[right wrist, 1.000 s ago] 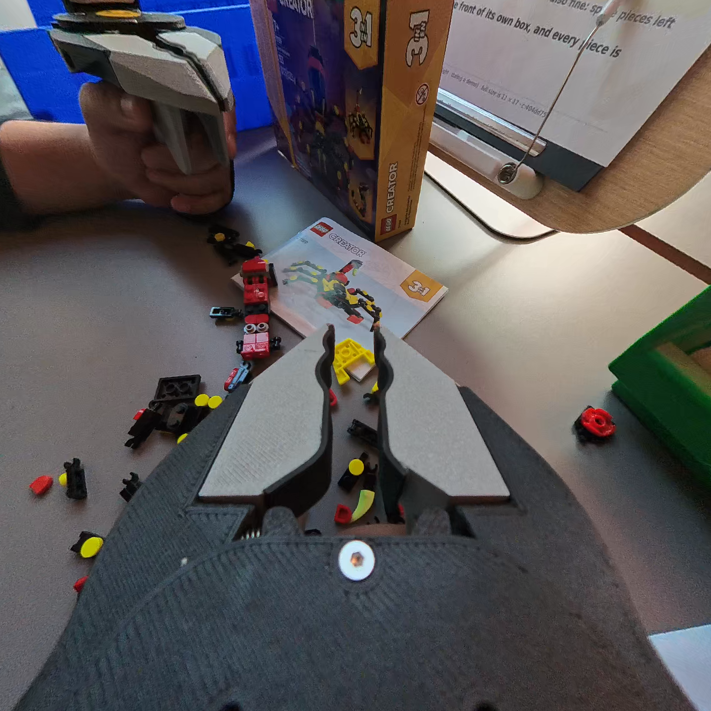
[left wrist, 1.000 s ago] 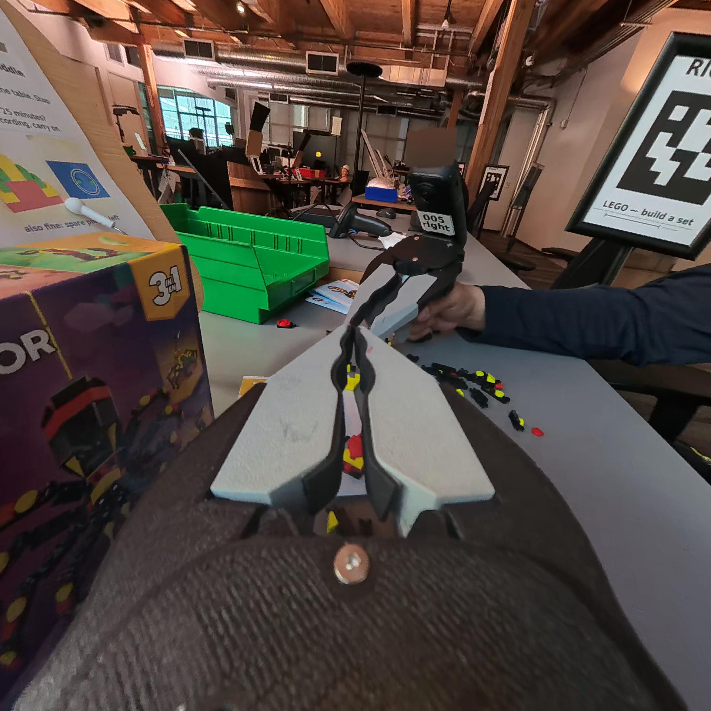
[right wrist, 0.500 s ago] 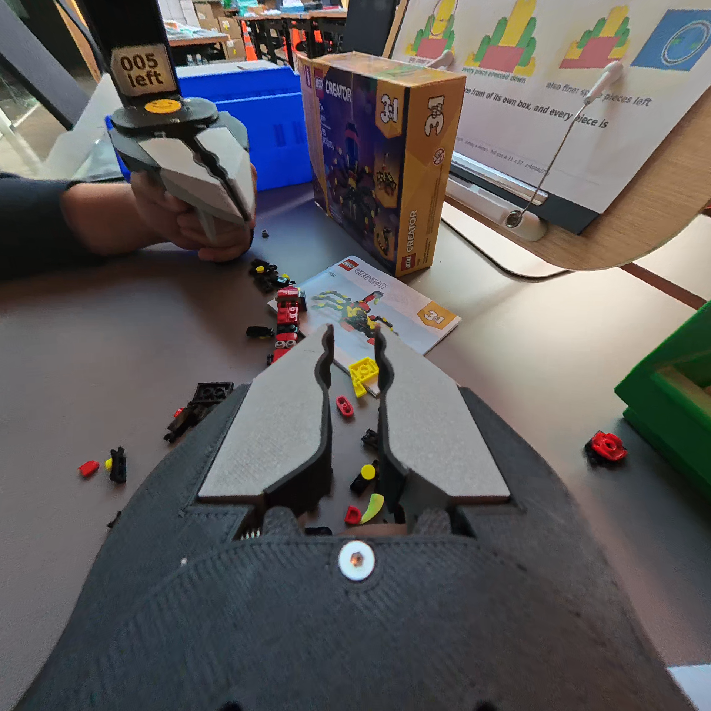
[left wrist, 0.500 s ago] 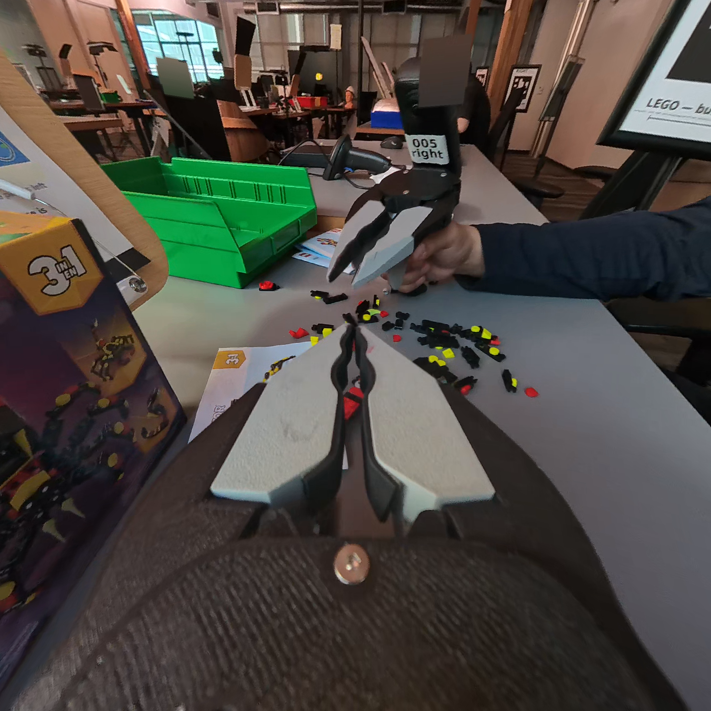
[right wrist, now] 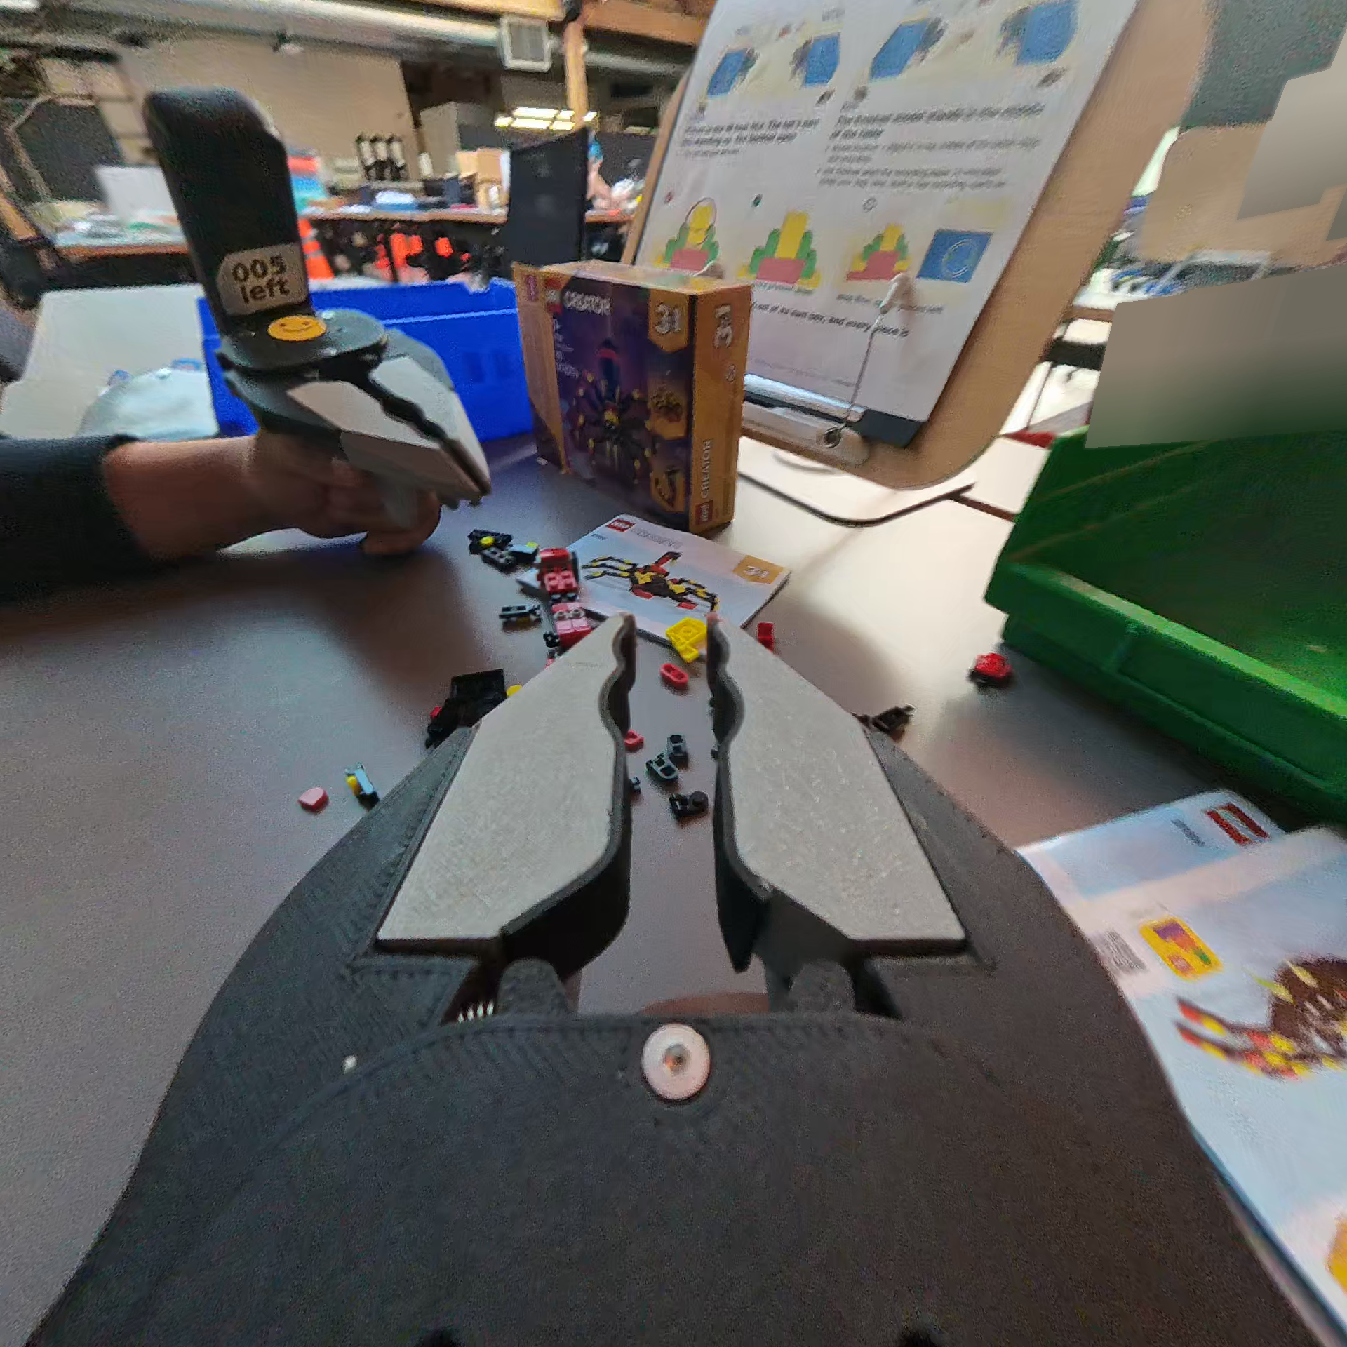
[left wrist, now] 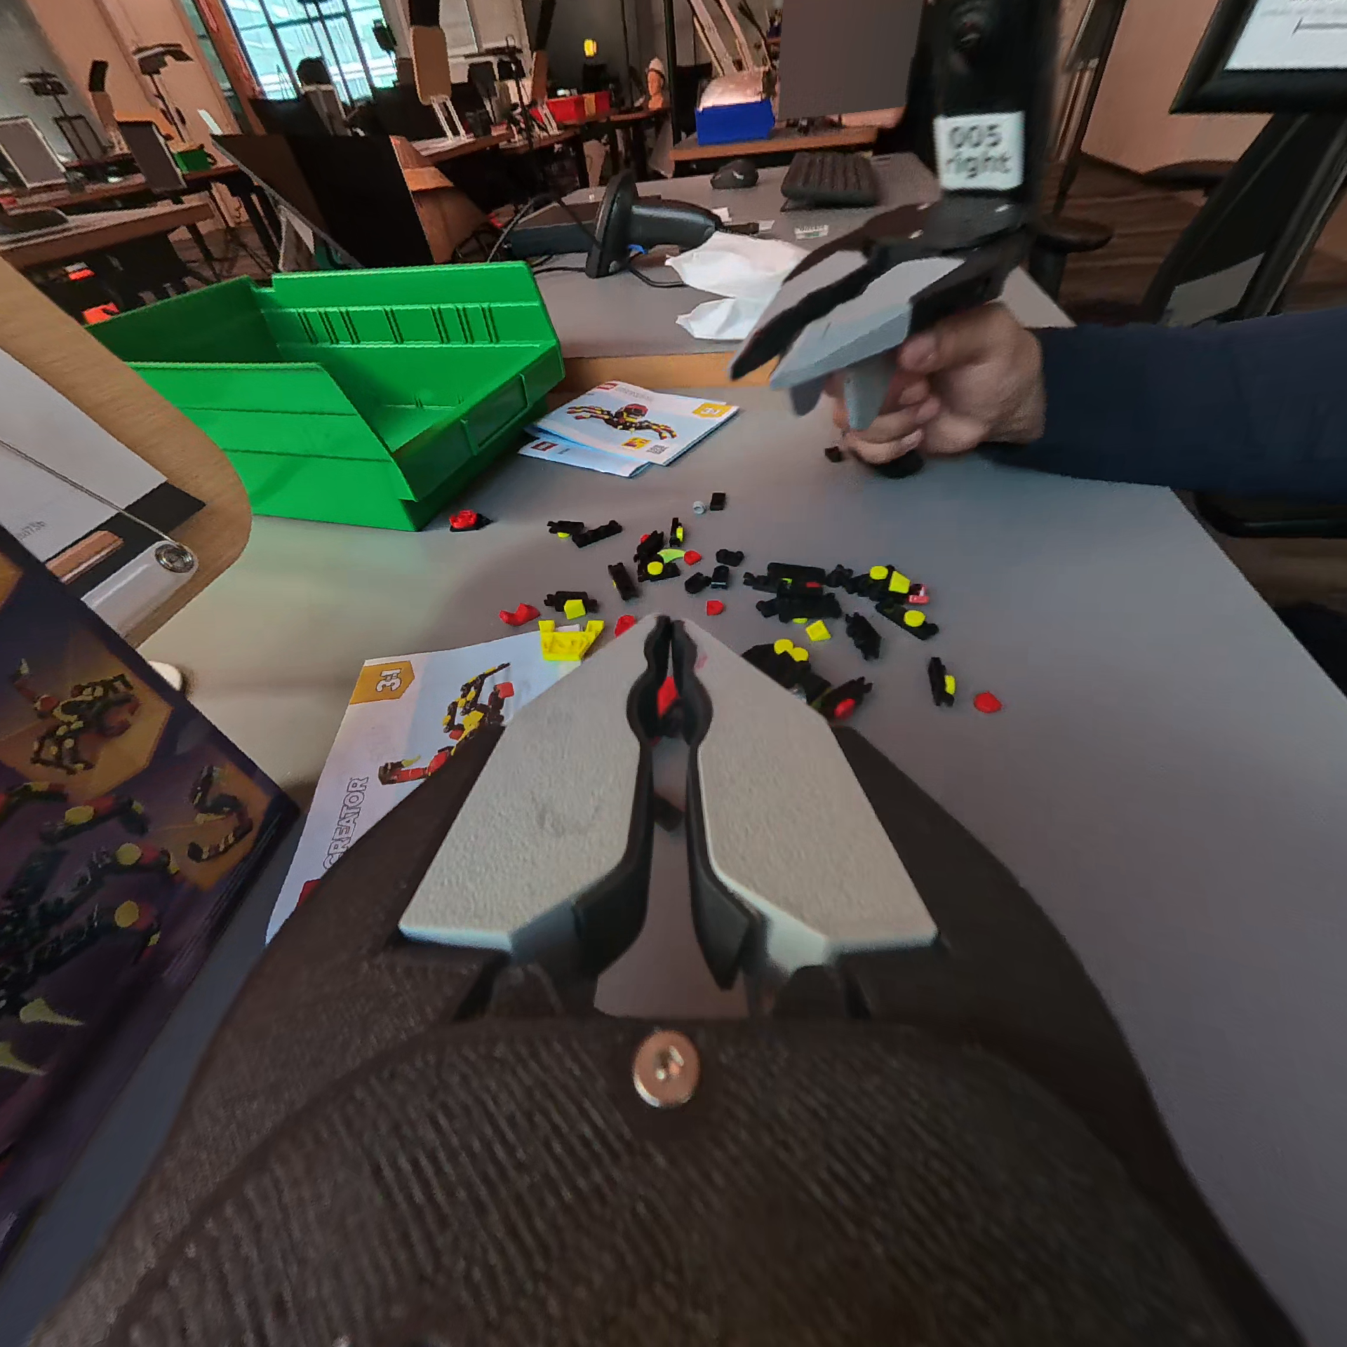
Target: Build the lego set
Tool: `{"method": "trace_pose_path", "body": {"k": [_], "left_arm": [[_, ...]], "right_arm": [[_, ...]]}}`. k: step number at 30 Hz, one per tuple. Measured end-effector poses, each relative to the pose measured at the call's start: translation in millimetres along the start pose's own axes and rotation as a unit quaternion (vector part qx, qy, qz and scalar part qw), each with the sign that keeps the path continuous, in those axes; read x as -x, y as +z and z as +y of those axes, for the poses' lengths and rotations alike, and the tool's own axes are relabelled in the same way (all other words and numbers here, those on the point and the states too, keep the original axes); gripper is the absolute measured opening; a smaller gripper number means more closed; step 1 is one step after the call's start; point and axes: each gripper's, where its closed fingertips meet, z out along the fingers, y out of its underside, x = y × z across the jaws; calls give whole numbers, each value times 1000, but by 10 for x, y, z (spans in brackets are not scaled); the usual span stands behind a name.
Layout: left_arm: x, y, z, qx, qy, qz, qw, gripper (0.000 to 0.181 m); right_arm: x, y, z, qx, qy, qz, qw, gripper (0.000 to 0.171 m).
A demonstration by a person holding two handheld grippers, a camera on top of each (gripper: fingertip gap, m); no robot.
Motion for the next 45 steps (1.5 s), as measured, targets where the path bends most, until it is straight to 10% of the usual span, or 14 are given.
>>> {"method": "trace_pose_path", "body": {"k": [7,11,15,22,32,45], "left_arm": [[42,63,85,36,27,-36,998,0],[856,-283,170,76,68,-296,950,0],[1114,-551,277,76,-13,-331,941,0],[1229,-670,294,42,-84,-335,938,0],[1198,-562,383,72,-95,-304,945,0],[1122,-422,490,128,-59,-285,948,0]], "right_arm": [[-188,-645,-80,-55,1,144,988,8],[-145,-644,182,41,33,159,986,11],[-175,-509,423,131,32,158,978,21],[-475,-115,520,181,-22,133,974,21],[-1065,137,-5,7,-34,156,987,14],[-1065,347,122,59,-25,95,993,16]]}}
